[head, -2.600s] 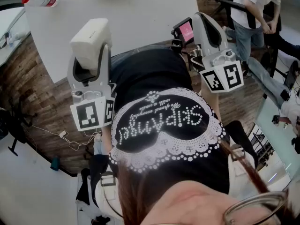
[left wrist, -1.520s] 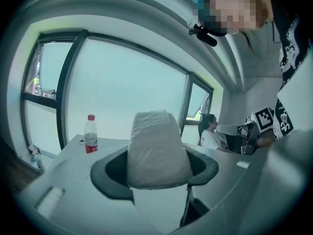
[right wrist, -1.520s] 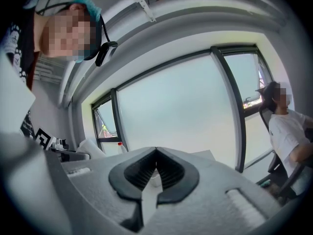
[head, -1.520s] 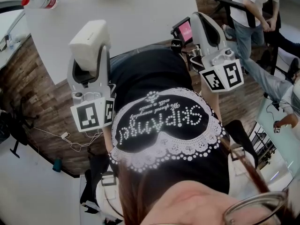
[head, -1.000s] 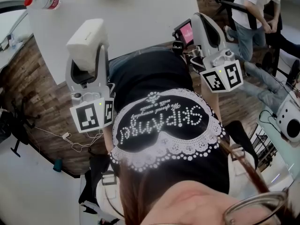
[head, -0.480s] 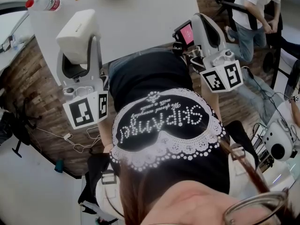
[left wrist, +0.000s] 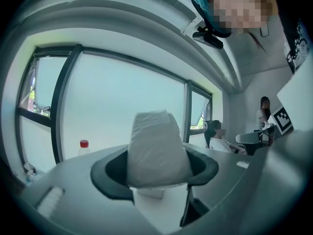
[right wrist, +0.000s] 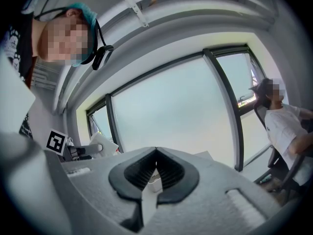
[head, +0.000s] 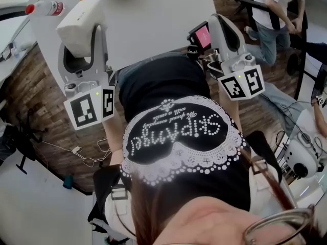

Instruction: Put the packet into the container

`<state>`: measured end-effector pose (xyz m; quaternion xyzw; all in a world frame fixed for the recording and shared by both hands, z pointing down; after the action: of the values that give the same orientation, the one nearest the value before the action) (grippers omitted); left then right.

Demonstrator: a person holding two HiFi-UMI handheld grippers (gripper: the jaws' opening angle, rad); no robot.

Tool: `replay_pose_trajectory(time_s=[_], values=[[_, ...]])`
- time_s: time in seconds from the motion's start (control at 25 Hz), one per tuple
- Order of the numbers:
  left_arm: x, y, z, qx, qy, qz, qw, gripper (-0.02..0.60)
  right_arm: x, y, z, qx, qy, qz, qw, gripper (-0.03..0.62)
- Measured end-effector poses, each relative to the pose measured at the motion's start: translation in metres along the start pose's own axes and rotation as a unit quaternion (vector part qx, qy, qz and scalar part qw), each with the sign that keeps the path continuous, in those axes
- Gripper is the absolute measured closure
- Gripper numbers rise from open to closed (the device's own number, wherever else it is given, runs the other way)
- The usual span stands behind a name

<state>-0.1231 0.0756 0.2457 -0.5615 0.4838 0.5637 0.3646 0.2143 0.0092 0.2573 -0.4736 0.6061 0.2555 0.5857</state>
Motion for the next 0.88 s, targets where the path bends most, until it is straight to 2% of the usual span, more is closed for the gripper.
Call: replay_pose_trajectory(time_s=[0.36,0.88], values=[[0.01,0.006,-0.014,-0.007,-0.015,-0.005,0.9999,0.301,0.004,0.004,-0.005,0.002,0.0,-0.001,1.0,0.591],[0.001,0.019,-0.053,-0.022,-0.003,-0.005,0.9997,0.302,0.0,-0.001,-0.014,0.001,0.005,-0.008,1.0,0.591]])
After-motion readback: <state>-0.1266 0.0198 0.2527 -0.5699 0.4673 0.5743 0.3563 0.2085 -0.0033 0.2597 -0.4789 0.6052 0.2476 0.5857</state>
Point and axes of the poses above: the fingertips, and each gripper's own axes: z backward along the fingers, y to its left, x out of its top, the point moved 10 cm from there along z, backward along the fingers, and after that the axes turned 13 degrees about -x, right-handed, at the moved point
